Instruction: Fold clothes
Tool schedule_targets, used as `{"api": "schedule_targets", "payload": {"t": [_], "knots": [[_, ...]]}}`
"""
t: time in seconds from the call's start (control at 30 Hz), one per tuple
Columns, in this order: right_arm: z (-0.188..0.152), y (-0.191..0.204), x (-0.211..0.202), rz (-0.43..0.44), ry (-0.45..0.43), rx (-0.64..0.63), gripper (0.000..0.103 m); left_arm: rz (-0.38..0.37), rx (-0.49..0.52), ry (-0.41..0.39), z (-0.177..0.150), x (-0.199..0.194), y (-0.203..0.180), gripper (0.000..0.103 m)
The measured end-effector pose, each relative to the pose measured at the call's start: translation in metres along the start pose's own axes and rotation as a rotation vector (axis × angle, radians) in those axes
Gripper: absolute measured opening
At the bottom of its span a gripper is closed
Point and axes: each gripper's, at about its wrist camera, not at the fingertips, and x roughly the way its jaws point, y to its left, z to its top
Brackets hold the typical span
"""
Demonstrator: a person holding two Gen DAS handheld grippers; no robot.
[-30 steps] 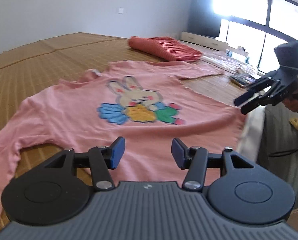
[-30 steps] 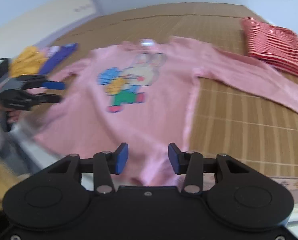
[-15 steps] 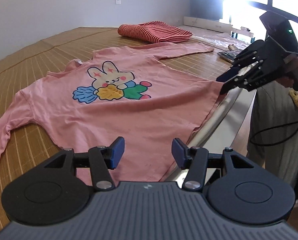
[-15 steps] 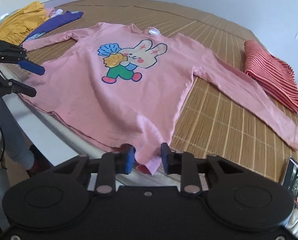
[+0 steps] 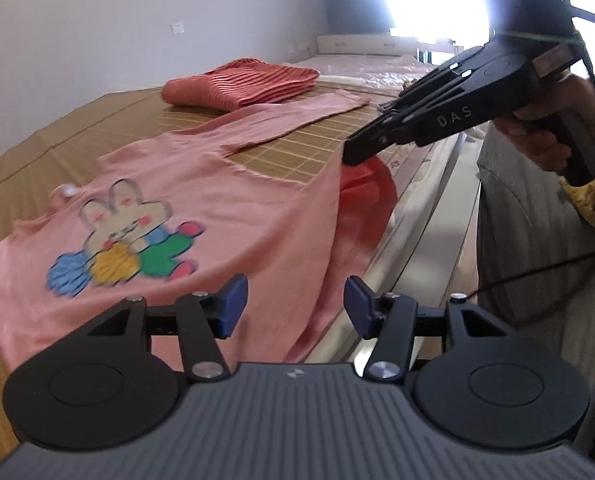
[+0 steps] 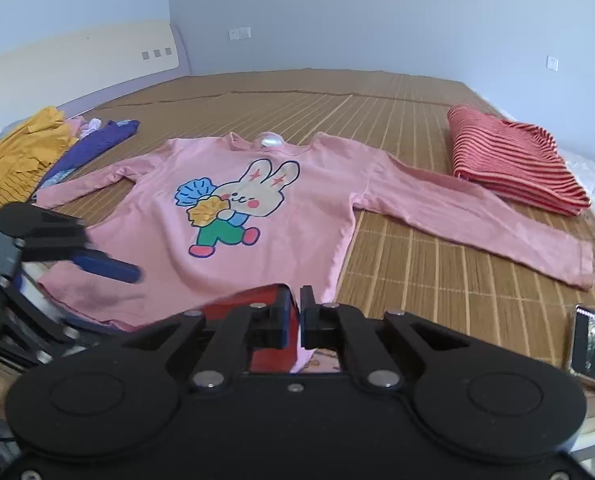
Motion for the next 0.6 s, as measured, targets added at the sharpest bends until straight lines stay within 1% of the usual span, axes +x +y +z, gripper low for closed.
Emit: {"api": "schedule_targets", "payload": {"t": [0.03, 0.07, 0.13, 0.23, 0.3, 0.4, 0.53, 0.6], "knots": [[-0.001, 0.000, 0.001, -0.004, 0.003, -0.002, 0.006, 0.006, 0.016, 0.007, 0.003, 0.007, -0.005, 0.060], [-0.001, 0.000, 0.001, -0.007, 0.007, -0.004, 0.006, 0.037, 0.043, 0.016, 0.004, 0.013, -0.010, 0.060], [-0.002, 0.000, 0.002, -0.008, 0.012, 0.001, 0.006, 0.142, 0.087, 0.040, 0.005, 0.023, -0.016, 0.060], [-0.005, -0.002, 0.002, -0.012, 0.022, 0.004, 0.006, 0.272, 0.110, 0.069, 0.000, 0.015, -0.010, 0.060], [-0.007, -0.002, 0.005, -0.025, 0.040, -0.002, 0.006, 0.316, 0.087, 0.084, -0.006, 0.000, -0.001, 0.060], [-0.012, -0.003, 0.010, -0.019, 0.076, -0.004, 0.008, 0.366, 0.057, 0.119, -0.019, -0.013, 0.006, 0.060], [-0.018, -0.001, 0.017, -0.028, 0.115, -0.026, 0.016, 0.431, 0.016, 0.166, -0.036, -0.031, 0.015, 0.064], [-0.019, -0.001, 0.018, -0.024, 0.119, -0.023, 0.016, 0.464, -0.004, 0.189, -0.044, -0.040, 0.019, 0.064]]}}
